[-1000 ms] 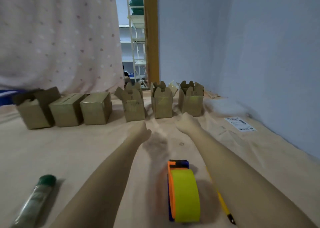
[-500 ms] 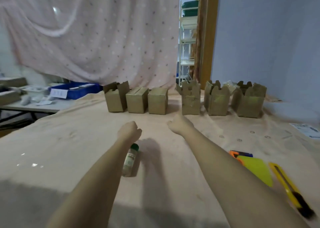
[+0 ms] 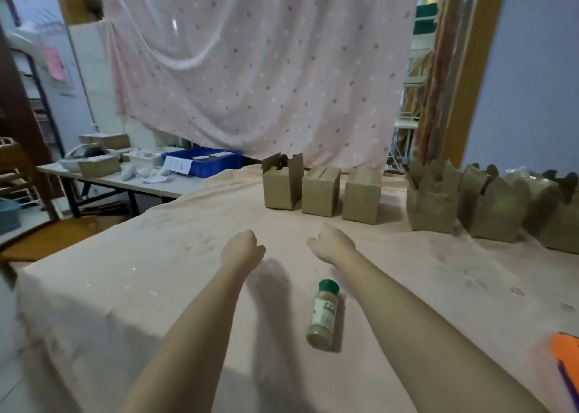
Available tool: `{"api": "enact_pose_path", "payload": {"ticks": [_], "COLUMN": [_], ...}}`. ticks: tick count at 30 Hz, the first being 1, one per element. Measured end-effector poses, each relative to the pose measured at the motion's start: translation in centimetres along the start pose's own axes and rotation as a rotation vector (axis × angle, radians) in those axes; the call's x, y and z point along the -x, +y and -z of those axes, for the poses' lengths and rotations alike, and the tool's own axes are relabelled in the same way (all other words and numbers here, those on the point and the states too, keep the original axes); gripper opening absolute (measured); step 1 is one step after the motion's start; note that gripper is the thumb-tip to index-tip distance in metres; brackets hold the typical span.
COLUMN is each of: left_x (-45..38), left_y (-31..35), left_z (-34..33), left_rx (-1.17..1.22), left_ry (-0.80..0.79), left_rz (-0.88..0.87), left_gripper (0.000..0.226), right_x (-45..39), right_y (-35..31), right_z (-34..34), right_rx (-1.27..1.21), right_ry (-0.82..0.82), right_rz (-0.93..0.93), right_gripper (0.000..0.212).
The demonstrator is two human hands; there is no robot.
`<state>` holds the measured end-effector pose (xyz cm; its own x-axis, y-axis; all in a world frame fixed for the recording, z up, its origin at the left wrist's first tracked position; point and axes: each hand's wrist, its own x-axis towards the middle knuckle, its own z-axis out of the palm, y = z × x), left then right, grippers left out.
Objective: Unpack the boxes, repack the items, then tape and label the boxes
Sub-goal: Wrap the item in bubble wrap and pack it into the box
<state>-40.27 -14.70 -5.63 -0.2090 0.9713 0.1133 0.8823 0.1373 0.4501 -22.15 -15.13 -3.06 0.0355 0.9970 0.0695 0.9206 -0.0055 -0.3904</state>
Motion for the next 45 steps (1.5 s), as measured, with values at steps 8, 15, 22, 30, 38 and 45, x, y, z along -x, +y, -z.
{"api": "enact_pose_path", "payload": {"ticks": [8, 15, 22, 30, 38, 45], "left_x": [-7.6, -15.3, -21.7, -26.3, -27.2, -24.7], "left_y": [-2.6, -2.6, -1.8, -0.4, 0.4, -1.2], "left_z": [0.6, -0.5, -3.3, -5.6, -6.3, -6.7], "left_rx": [0.006, 0.106, 0.251, 0.438, 0.68, 0.79], "left_ry": [0.045, 0.046, 0.004, -0.092, -0.04, 0.105], "left_rz": [-0.013, -0.026, -0.072, -0.091, -0.177, -0.107], "left_gripper": [0.034, 0.043, 0.052, 0.069, 0.05, 0.063], "right_x": [-7.0, -14.0, -19.8, -24.4, -26.0, -24.6], "right_y": [-5.8, -9.9, -11.7, -11.1, -10.9, -10.6], "right_z": [-2.4, -5.1, -8.2, -9.6, -10.1, -10.1], "right_rx": [-0.017, -0.149, -0.2, -0.244, -0.428, -0.443], "right_ry": [0.039, 0.125, 0.296, 0.388, 0.349, 0.387], "right_rz": [0.015, -0.036, -0.132, -0.198, -0.204, -0.23], "right_gripper": [0.04, 0.051, 0.068, 0.089, 0.091, 0.095]}}
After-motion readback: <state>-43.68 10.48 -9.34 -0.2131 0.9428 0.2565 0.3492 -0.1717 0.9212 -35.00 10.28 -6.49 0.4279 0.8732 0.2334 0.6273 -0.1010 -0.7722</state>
